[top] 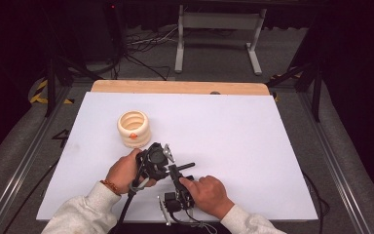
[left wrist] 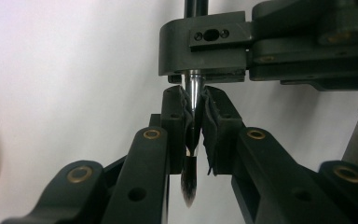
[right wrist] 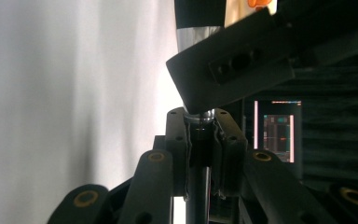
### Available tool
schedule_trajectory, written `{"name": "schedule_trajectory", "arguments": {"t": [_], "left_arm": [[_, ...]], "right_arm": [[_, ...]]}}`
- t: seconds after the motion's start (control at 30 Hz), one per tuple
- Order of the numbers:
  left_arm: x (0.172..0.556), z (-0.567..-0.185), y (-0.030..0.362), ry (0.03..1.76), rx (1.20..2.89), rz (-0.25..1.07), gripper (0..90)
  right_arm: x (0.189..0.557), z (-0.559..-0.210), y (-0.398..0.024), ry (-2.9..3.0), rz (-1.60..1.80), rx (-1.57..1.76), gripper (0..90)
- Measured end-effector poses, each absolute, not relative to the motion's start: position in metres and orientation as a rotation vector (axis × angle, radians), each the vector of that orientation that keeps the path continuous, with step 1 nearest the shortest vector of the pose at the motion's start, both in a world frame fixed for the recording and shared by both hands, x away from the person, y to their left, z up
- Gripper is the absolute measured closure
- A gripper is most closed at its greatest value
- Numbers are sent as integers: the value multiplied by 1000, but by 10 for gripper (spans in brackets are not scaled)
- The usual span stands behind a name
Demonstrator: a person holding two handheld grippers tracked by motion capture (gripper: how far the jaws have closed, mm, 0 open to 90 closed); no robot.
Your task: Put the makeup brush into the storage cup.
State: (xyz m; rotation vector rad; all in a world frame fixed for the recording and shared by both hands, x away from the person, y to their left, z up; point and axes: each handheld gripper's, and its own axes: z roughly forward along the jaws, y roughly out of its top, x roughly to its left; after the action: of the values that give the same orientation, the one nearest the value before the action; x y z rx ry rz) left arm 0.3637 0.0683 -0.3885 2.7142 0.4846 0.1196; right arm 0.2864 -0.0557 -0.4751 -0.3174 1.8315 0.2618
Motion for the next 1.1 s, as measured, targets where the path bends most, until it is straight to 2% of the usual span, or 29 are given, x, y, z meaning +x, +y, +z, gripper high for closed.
{"name": "schedule_trajectory", "arguments": {"t": [0.1, 0.33, 0.6, 0.67, 0.97, 1.1], "left_arm": [[362, -386, 74, 462, 2644, 152, 790], [353, -375, 97, 456, 2472, 295, 660], [335, -377, 137, 486, 2236, 473, 391], [330, -382, 150, 504, 2145, 478, 338], [321, -413, 189, 607, 1967, 531, 77], [319, -423, 203, 626, 1921, 536, 59]], "right_arm": [[288, -471, -58, 1833, 277, -285, 796], [295, -462, -69, 1869, 348, -198, 796], [303, -453, -83, 1926, 450, -101, 796], [306, -450, -87, 1941, 470, -77, 796], [314, -440, -96, 1993, 595, 22, 796], [317, -438, -99, 2024, 674, 68, 796]]}}
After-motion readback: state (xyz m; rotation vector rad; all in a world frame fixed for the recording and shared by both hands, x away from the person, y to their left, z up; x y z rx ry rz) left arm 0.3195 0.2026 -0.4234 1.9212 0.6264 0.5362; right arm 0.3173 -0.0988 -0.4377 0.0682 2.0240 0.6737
